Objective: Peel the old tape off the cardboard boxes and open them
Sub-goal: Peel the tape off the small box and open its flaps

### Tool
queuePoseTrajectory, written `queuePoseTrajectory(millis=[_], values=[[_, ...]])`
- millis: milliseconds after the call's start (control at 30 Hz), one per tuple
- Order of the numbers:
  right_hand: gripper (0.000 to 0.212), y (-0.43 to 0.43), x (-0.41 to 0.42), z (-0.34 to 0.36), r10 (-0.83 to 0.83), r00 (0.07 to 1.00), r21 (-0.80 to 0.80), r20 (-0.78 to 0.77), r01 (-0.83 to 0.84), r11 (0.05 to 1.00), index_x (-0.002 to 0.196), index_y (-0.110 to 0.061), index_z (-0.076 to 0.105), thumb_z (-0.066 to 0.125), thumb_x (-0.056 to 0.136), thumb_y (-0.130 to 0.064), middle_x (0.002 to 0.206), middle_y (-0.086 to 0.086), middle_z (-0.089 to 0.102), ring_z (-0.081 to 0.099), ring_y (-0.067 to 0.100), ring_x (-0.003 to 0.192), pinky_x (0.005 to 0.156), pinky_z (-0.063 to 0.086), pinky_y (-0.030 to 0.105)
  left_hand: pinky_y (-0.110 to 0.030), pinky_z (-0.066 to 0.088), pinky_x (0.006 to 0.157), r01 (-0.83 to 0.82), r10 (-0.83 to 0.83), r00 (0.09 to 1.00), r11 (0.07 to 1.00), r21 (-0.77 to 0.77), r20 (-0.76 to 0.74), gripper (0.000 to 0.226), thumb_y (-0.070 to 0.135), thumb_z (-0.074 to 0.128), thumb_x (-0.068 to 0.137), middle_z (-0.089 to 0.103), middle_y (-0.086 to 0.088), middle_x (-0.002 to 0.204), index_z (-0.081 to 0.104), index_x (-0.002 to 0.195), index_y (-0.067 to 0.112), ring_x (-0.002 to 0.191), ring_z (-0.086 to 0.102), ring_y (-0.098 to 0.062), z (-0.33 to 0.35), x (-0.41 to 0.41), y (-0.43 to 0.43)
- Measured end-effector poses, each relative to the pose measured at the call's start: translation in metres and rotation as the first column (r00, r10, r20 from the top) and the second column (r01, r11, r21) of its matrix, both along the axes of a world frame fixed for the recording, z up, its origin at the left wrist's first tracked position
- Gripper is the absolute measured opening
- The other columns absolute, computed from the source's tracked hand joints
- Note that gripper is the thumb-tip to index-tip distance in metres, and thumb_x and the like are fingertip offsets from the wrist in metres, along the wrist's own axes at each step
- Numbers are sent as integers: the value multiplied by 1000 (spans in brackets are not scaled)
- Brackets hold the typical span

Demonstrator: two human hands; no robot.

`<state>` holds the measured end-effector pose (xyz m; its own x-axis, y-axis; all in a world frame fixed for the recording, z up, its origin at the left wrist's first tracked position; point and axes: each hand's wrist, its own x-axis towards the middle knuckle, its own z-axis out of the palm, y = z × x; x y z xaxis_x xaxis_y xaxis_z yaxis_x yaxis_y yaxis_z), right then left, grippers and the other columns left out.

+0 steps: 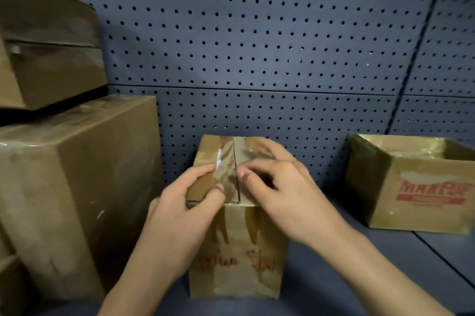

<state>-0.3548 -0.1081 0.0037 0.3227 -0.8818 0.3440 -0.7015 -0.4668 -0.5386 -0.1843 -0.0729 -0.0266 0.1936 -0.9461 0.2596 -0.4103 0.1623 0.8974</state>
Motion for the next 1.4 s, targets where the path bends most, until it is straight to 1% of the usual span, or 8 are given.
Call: queuePoseTrajectory(millis=[100,167,300,367,600,767,1033,1400], values=[[50,-2,1,-4,97,995,-126,-36,-100,987,115,-33,71,40,91,-63,123,-22,61,47,-6,121,105,34,12,-40,48,99,-33,32,999,999,-25,-14,56,66,48,62,60,35,105,58,118,59,112,55,-8,-2,-1,-1],[70,-4,0,-5,92,993,-153,-69,-102,983,122,-31,69,36,80,-76,127,-22,61,46,-8,123,107,31,10,-26,48,88,-57,55,997,997,-48,-52,51,64,53,63,62,39,97,62,113,55,101,57,2,-3,-1,-3],[91,-3,-7,-3,152,974,-45,-170,-162,986,144,-39,47,46,66,-85,152,-28,37,17,-19,140,118,14,13,-20,43,72,-69,64,993,997,-46,-96,27,42,64,74,64,36,88,69,99,51,84,58,12,-4,-1,-5],[97,-2,-10,0,167,958,5,-231,-171,985,150,-42,36,55,64,-83,155,-33,25,4,-23,139,120,9,16,-20,43,73,-44,39,994,998,-43,-102,25,49,65,73,65,35,90,70,98,50,85,57,15,-6,1,-7],[97,-2,-9,7,191,930,42,-315,-188,981,153,-42,28,71,70,-71,157,-35,13,-7,-24,138,118,0,11,-21,42,70,-61,54,989,997,-46,-139,29,46,66,66,66,30,84,72,95,47,80,60,10,-5,-1,-9],[105,-3,-10,6,178,892,27,-416,-183,983,155,-41,21,72,68,-72,160,-30,7,-8,-20,141,123,1,19,-33,49,91,-85,80,993,995,-58,-82,49,63,54,55,62,39,94,65,102,56,101,59,-1,-7,-2,-9],[99,-2,-7,1,139,945,-27,-297,-154,988,148,-40,39,83,62,-62,156,-30,25,8,-21,140,122,8,17,-40,47,100,-107,104,993,991,-75,-47,58,69,41,52,61,33,103,62,104,59,110,55,-9,-8,-4,-6],[95,-5,-10,-3,169,955,-36,-243,-183,982,145,-40,44,82,62,-65,154,-31,29,13,-21,140,123,15,24,-38,48,91,-122,119,992,990,-71,-41,57,69,38,49,64,26,99,59,101,63,99,58,-5,-9,-4,-9]])
